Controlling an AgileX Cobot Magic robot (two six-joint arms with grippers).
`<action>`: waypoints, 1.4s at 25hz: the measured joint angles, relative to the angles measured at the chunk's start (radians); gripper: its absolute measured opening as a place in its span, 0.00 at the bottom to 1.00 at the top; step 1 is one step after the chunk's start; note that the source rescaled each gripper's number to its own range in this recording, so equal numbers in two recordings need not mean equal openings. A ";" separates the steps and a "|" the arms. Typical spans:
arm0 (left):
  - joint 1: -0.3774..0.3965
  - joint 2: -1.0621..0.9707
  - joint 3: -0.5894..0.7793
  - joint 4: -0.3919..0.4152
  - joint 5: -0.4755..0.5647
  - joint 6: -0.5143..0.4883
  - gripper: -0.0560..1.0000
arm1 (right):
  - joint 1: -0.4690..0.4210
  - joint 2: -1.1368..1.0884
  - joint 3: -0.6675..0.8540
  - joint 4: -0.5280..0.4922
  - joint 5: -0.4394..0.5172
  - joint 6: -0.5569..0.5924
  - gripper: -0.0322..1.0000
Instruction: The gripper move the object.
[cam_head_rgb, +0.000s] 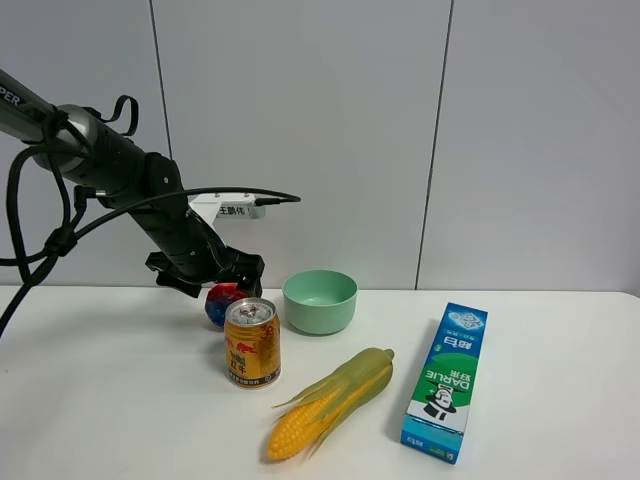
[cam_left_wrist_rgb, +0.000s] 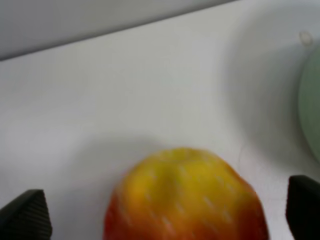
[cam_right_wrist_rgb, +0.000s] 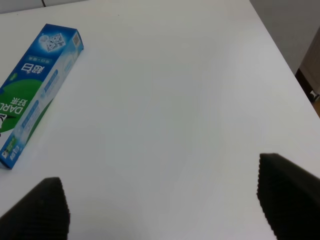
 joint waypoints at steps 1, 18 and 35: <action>0.000 0.000 0.000 0.000 0.000 0.000 0.92 | 0.000 0.000 0.000 0.000 0.000 0.000 1.00; 0.000 -0.325 0.003 0.016 0.046 -0.015 0.98 | 0.000 0.000 0.000 0.000 0.000 0.000 1.00; 0.311 -0.780 0.267 0.154 0.219 0.001 0.98 | 0.000 0.000 0.000 0.000 0.000 0.000 1.00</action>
